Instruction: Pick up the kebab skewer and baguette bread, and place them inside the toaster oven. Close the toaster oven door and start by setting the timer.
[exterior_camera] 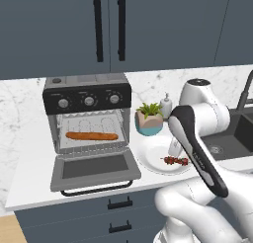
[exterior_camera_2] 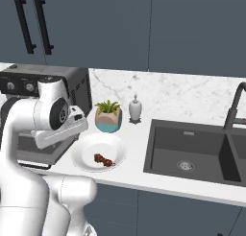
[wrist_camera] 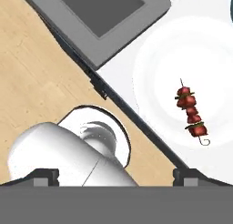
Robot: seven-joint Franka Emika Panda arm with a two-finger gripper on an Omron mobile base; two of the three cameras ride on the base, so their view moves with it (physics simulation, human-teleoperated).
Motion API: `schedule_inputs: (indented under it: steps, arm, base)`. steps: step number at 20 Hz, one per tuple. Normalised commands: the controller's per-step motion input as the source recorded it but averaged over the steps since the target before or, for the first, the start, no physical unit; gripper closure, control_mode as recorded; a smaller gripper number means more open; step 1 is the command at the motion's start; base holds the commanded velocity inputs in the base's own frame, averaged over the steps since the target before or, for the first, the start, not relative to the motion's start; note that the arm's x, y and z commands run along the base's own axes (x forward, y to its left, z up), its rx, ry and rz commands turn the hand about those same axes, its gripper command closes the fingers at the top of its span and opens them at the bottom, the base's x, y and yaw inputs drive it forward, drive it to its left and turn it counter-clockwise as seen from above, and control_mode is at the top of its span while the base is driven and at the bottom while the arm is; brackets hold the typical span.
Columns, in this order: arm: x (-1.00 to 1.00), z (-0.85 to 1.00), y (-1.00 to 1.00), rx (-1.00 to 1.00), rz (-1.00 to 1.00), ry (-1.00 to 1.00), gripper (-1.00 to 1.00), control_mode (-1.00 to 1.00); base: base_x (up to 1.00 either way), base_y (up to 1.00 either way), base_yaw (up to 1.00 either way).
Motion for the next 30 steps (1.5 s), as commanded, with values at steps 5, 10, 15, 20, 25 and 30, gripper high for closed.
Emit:
schedule_inputs:
  steps: [5,10,15,20,25,30]
  arm:
    - [0.21,-0.33,-0.87,-0.08,-0.07,0.26,-1.0,-1.0]
    - [0.44,-0.82,-0.35,-0.12,-0.04,0.15,-1.0,-1.0]
    - [0.27,-0.48,-0.02,-0.04,0.0,-0.01,-1.0,-1.0]
    - [0.27,-0.16,-0.05,0.0,0.0,-0.02,-1.0,-1.0]
    - [0.31,-0.42,-0.2,0.0,0.0,0.0,-1.0,-1.0]
    - [0.29,-0.37,-0.12,0.0,0.0,0.0,-1.0,-1.0]
  base:
    - [0.0,0.0,0.0]
    - [0.0,0.0,0.0]
    - [0.0,0.0,0.0]
    - [0.0,0.0,0.0]
    - [0.0,0.0,0.0]
    - [0.0,0.0,0.0]
